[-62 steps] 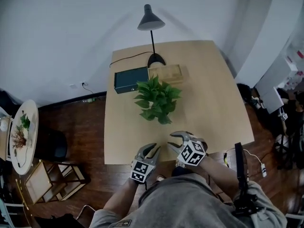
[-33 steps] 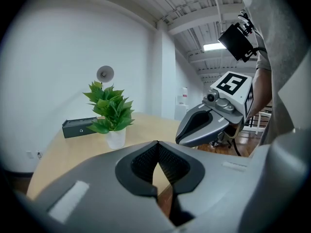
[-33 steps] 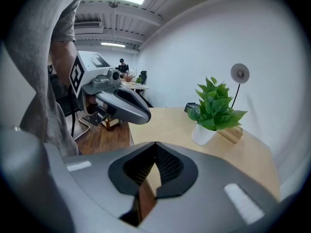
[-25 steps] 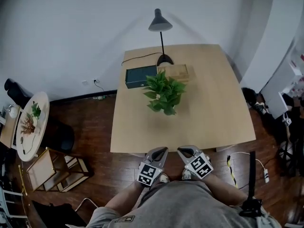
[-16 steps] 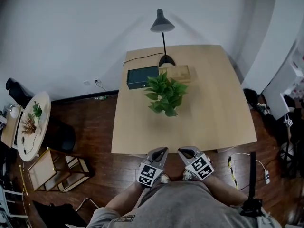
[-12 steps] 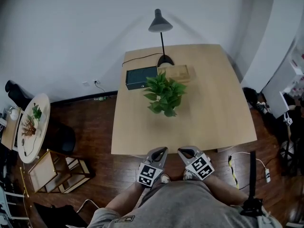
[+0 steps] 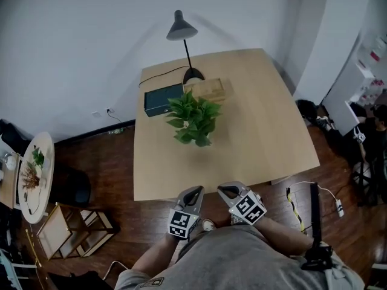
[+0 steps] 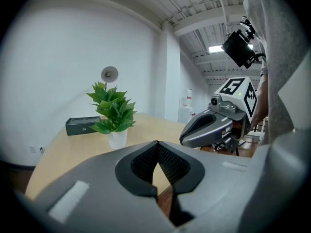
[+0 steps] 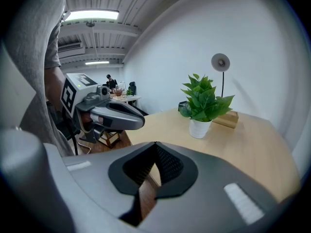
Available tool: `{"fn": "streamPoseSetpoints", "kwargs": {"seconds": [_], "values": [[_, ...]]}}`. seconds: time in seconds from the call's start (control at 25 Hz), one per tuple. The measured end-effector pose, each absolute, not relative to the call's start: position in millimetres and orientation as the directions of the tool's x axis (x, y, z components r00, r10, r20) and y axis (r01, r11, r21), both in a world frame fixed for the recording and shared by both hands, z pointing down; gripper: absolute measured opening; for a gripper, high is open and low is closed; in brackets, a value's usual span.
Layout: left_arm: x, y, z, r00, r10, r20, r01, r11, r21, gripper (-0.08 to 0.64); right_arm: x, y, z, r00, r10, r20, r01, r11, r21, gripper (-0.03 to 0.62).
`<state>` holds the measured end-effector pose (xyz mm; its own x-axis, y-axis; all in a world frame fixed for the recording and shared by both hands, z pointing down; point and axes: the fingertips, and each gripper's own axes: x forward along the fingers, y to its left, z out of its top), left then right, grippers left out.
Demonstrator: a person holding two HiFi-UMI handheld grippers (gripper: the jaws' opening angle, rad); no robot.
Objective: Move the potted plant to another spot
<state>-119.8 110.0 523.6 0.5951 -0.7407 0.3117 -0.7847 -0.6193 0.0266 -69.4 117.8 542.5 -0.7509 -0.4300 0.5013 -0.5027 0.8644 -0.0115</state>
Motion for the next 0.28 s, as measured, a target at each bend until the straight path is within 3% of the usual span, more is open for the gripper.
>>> {"fn": "streamPoseSetpoints", "kwargs": {"seconds": [0.28], "values": [[-120.2,109.8,525.7,0.586,-0.748,0.311,-0.793,-0.608,0.030,0.000,-69.9,118.7,543.8,-0.755,-0.416,0.508,-0.488,0.873,-0.011,0.005]]}}
